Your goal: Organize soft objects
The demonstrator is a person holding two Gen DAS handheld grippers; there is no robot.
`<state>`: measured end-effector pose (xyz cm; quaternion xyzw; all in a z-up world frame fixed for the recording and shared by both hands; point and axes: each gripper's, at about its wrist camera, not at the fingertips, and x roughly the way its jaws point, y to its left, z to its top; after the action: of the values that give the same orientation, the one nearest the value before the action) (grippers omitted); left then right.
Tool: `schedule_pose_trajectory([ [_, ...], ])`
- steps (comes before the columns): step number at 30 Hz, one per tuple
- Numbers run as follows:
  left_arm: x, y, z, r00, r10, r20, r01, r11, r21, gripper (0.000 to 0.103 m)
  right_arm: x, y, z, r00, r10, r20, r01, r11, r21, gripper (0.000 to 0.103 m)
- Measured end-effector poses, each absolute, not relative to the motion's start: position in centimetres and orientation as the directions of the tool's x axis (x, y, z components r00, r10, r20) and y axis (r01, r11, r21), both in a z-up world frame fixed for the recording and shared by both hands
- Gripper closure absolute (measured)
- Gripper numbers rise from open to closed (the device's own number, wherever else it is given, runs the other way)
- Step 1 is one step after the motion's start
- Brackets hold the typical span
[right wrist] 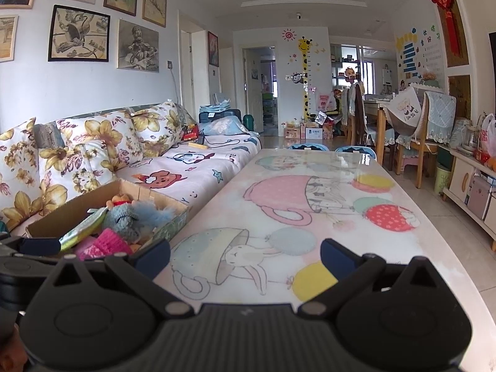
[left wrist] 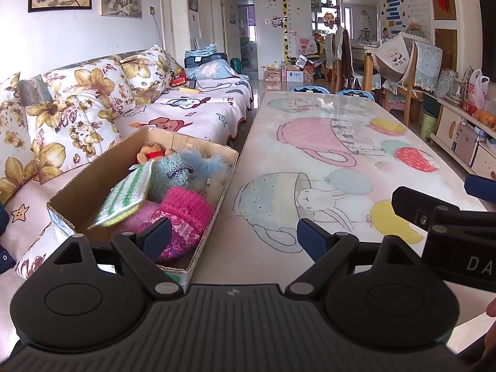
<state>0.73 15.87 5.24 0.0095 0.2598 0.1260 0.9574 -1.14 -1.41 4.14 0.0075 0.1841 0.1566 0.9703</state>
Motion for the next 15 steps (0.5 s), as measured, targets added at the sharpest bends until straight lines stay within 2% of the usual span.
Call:
schedule_pose_trajectory([
  [15,1.8,15.5,4.7,0.838,0.233,-0.493,-0.218,0.972,0.088,0.000,0.0,-2.0,3.3,0.887,0.284,-0.364,-0.281,0.958,0.062,0.001],
])
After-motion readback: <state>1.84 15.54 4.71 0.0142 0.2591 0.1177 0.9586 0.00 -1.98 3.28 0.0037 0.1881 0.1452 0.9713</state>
